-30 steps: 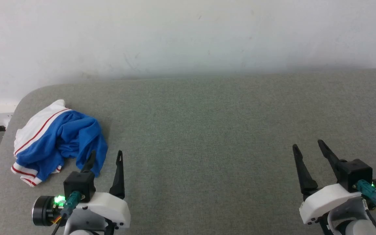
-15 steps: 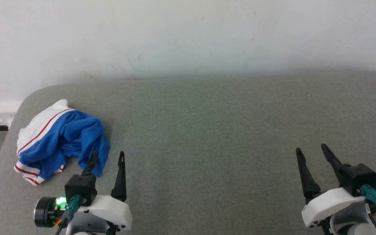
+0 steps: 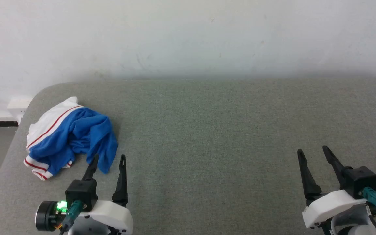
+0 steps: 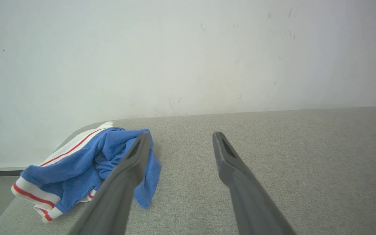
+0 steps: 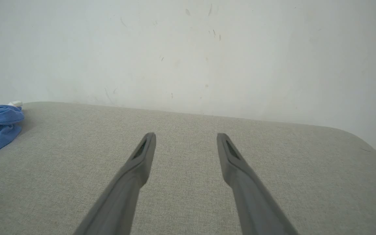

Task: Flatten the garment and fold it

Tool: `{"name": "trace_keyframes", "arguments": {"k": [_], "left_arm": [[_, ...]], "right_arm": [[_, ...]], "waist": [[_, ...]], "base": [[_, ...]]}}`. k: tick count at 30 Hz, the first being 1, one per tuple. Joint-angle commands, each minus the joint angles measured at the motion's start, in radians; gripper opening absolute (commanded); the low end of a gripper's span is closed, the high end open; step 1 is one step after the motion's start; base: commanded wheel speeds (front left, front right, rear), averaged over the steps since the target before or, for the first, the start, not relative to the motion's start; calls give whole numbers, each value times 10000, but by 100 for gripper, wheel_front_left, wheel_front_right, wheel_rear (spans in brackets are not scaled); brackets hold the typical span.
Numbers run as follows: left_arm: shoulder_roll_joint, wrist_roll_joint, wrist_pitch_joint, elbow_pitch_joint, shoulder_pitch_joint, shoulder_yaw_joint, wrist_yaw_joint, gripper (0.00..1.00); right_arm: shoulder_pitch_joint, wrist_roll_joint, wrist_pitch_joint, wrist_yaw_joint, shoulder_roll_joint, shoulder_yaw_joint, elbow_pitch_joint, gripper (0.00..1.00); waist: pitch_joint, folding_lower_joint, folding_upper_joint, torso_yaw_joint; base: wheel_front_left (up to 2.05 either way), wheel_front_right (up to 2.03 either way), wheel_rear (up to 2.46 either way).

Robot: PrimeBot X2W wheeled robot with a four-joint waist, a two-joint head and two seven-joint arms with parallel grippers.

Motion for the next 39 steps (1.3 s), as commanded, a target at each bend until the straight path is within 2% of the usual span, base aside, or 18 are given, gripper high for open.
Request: {"name": "trace_keyframes", "arguments": {"k": [1, 20, 39], "left_arm": [[-16, -115, -133, -30, 177, -34, 25, 100], [-23, -217, -509, -24, 393, -71, 98, 100], [-31, -394, -905, 54, 658, -105, 171, 100]], "right_arm": [[58, 118, -124, -3, 12, -5, 76, 100], [99, 222, -499, -4, 17, 81, 345, 100], [188, 312, -895, -6, 22, 372, 689, 100]], "waist": [[-15, 0, -2, 107], [-27, 0, -2, 1008], [-149, 0, -2, 2249]], "base": [[0, 0, 0], [0, 0, 0], [0, 0, 0]]}}
